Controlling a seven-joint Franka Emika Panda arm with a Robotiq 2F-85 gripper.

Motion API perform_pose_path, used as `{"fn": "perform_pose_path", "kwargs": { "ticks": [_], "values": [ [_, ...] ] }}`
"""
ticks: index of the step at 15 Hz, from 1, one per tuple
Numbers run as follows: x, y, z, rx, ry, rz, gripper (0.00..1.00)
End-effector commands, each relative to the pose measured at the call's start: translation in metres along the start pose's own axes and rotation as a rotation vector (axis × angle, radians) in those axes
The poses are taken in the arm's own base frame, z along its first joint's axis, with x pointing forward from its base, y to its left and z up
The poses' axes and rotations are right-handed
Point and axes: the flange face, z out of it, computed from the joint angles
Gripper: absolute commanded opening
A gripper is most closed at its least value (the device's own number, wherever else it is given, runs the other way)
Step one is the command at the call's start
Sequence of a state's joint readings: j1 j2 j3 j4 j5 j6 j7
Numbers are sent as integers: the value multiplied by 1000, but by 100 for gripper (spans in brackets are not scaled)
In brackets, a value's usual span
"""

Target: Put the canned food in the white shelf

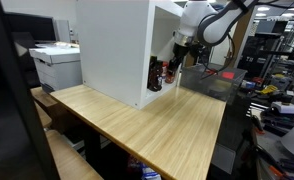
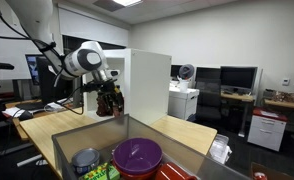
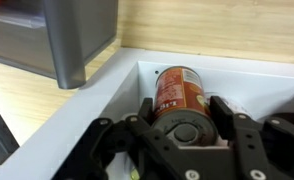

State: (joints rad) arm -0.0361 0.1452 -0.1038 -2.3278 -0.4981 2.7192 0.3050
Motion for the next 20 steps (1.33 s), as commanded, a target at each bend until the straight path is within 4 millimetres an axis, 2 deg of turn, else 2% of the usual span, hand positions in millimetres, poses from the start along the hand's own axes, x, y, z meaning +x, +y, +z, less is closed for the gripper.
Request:
{"fn": "perform_pose_path", "kwargs": {
  "ticks": [1,9,10,11,20],
  "values": [
    [11,-3,1,-7,37,16,34],
    [21,7,8,-37,52,68,34],
    [13,5,9,-22,9,50,34],
    [12,4,10,-23,6,52,59],
    [12,4,11,-23,5,51,59]
  ]
}}
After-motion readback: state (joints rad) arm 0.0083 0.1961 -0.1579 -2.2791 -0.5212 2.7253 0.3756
